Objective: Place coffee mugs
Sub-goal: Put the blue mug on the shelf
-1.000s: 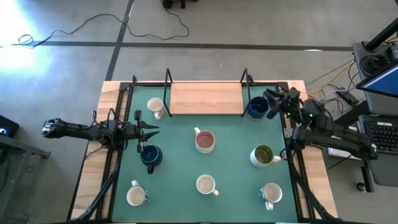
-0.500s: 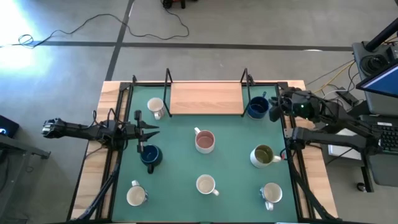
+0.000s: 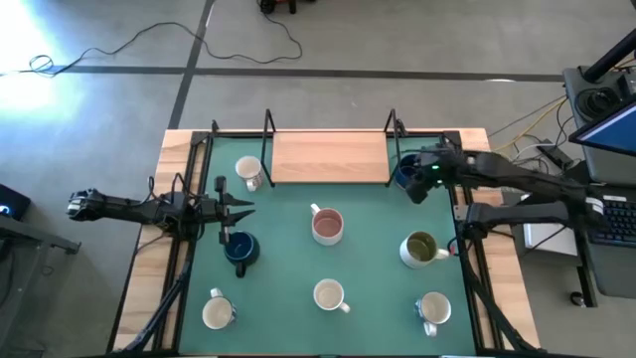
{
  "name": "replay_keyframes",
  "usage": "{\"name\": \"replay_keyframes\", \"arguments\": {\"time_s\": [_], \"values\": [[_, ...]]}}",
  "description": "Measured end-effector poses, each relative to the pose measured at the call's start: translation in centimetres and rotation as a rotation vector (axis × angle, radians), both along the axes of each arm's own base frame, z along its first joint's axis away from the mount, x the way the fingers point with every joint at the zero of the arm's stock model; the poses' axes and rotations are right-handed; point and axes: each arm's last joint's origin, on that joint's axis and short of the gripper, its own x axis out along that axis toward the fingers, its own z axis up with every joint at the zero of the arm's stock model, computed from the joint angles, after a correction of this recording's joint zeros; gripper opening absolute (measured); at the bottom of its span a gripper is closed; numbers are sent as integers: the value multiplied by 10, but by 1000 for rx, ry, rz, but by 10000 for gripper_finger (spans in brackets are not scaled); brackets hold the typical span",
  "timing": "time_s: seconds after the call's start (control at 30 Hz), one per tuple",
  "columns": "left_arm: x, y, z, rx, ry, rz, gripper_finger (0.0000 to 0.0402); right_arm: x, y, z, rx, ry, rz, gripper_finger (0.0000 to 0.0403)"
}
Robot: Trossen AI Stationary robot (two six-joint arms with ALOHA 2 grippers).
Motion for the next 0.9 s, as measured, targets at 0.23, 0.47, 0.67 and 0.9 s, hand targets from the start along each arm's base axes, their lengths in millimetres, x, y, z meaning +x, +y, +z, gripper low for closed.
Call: {"name": "replay_keyframes", "arguments": {"time_s": [0.23, 0.47, 0.67, 0.9], "values": [[0, 0, 0, 0, 0, 0, 68, 5, -5, -12, 98, 100, 3, 84], [0, 0, 0, 0, 0, 0, 68, 8, -14, -15, 105, 168, 26, 84], [0, 0, 0, 0, 0, 0, 68, 17, -22, -17, 115, 221, 64, 82], [0, 0, 0, 0, 0, 0, 68, 28, -27, -19, 129, 259, 89, 31]]}}
